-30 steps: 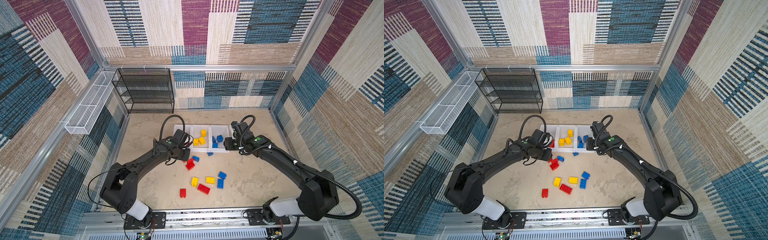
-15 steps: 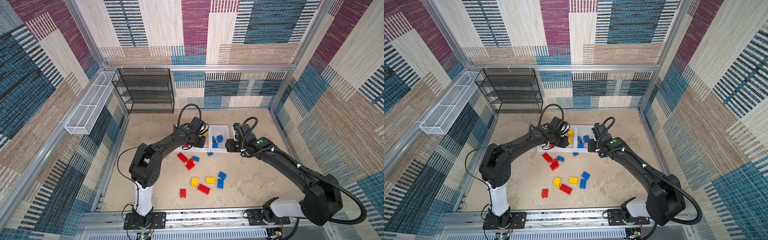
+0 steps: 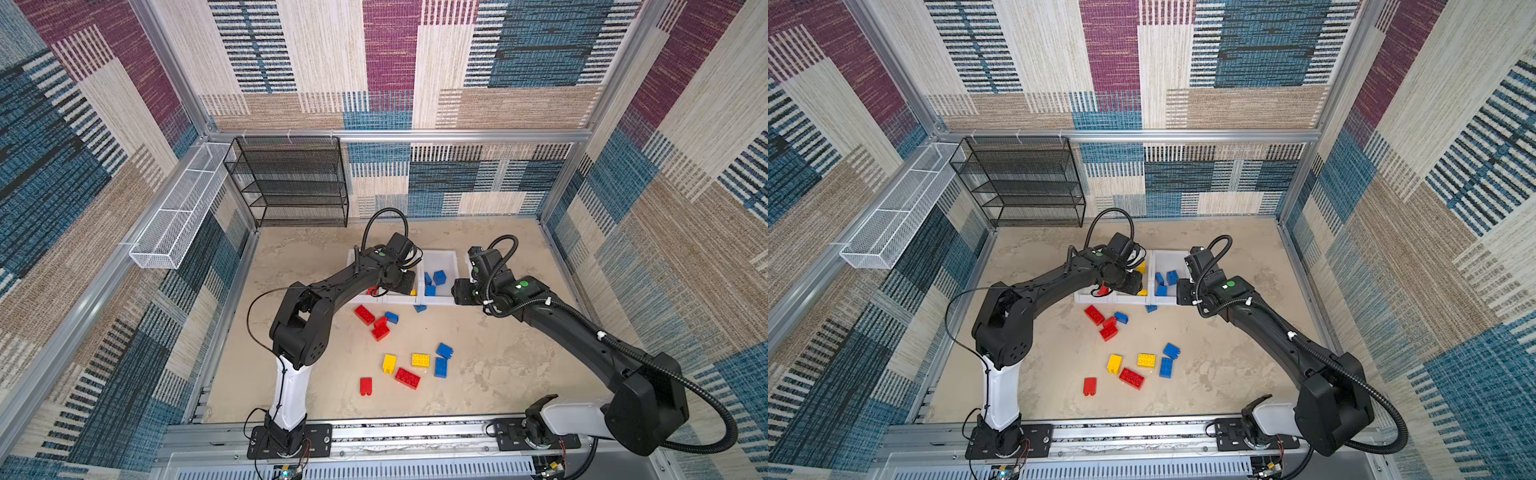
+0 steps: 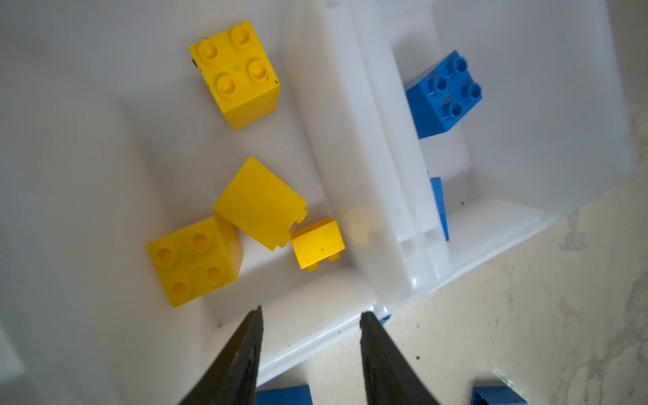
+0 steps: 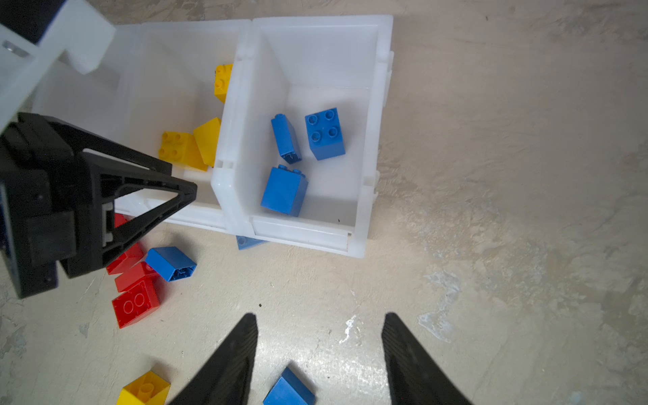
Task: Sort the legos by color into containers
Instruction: 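Lift the yellow brick into the middle compartment and open the left gripper, then grasp a red brick near the robot with the right gripper while the left gripper withdraws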
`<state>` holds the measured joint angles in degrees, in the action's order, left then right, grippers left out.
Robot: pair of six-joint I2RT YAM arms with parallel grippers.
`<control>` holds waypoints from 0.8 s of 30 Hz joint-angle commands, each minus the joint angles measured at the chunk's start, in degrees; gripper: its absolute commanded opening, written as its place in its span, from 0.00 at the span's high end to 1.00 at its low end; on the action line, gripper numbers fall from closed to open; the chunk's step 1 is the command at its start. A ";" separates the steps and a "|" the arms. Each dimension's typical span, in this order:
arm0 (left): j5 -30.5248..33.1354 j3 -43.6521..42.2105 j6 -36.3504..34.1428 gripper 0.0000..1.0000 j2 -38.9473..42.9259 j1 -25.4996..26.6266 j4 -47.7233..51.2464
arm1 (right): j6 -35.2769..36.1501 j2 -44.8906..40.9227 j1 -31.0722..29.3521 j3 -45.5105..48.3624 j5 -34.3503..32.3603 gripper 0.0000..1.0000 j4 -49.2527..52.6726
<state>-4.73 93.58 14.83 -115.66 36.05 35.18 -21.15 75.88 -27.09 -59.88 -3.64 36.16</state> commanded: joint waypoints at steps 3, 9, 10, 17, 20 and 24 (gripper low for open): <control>1.12 -4.31 -1.30 0.51 6.23 -0.52 0.10 | -0.48 -0.80 -0.20 0.33 0.68 0.40 0.22; 0.71 -16.15 1.31 0.51 18.68 -3.47 -3.14 | -1.05 -2.15 -3.56 3.09 2.33 0.41 -0.69; 0.97 -18.16 1.58 0.51 20.88 -4.02 -3.29 | -1.40 -2.32 -5.28 3.52 2.25 0.41 -0.91; 3.27 -31.42 3.46 0.49 34.65 -7.74 -3.43 | -5.24 -2.11 -22.34 6.84 1.79 0.41 -3.14; 3.72 -36.59 5.03 0.48 39.85 -9.30 -3.84 | -7.22 -1.76 -29.26 9.38 1.72 0.41 -4.69; 3.90 -41.57 7.13 0.47 44.73 -10.60 -4.76 | -9.21 -0.68 -36.43 11.97 1.67 0.40 -6.41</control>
<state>-1.67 54.06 19.59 -72.82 26.06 31.97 -27.44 74.67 -60.53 -48.82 -1.87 32.69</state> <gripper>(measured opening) 0.527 0.599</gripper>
